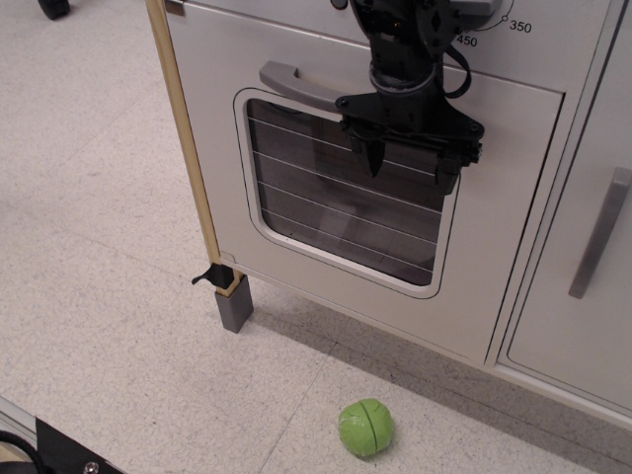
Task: Close oven
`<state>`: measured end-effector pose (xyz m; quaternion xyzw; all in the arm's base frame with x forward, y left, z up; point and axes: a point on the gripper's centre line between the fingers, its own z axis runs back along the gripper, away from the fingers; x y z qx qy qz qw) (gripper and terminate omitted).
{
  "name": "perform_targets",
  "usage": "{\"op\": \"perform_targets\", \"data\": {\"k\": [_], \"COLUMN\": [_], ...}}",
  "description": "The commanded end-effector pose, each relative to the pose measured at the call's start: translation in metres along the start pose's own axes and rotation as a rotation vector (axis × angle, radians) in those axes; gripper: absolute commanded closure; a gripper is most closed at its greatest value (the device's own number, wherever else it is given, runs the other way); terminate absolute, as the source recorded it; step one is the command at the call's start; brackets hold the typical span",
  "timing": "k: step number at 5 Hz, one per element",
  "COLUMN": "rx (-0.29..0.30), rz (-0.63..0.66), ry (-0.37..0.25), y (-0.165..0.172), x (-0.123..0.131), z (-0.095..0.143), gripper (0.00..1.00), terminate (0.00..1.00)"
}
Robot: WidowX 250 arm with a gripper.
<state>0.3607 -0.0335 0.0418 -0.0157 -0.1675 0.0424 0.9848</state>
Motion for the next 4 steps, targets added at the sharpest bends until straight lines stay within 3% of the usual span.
{"op": "perform_targets", "data": {"k": [1, 3, 4], "rx": [-0.01, -0.01, -0.01], "rz": [0.003, 0.003, 0.003], "ry": [-0.057, -0.057, -0.057], "y": [0.0043, 0.0043, 0.0043], "x": [0.019, 0.019, 0.019], "z": [0.0231, 0.0231, 0.0231], "gripper": [0.0, 0.0, 0.0], "terminate": [0.0, 0.0, 1.0]}}
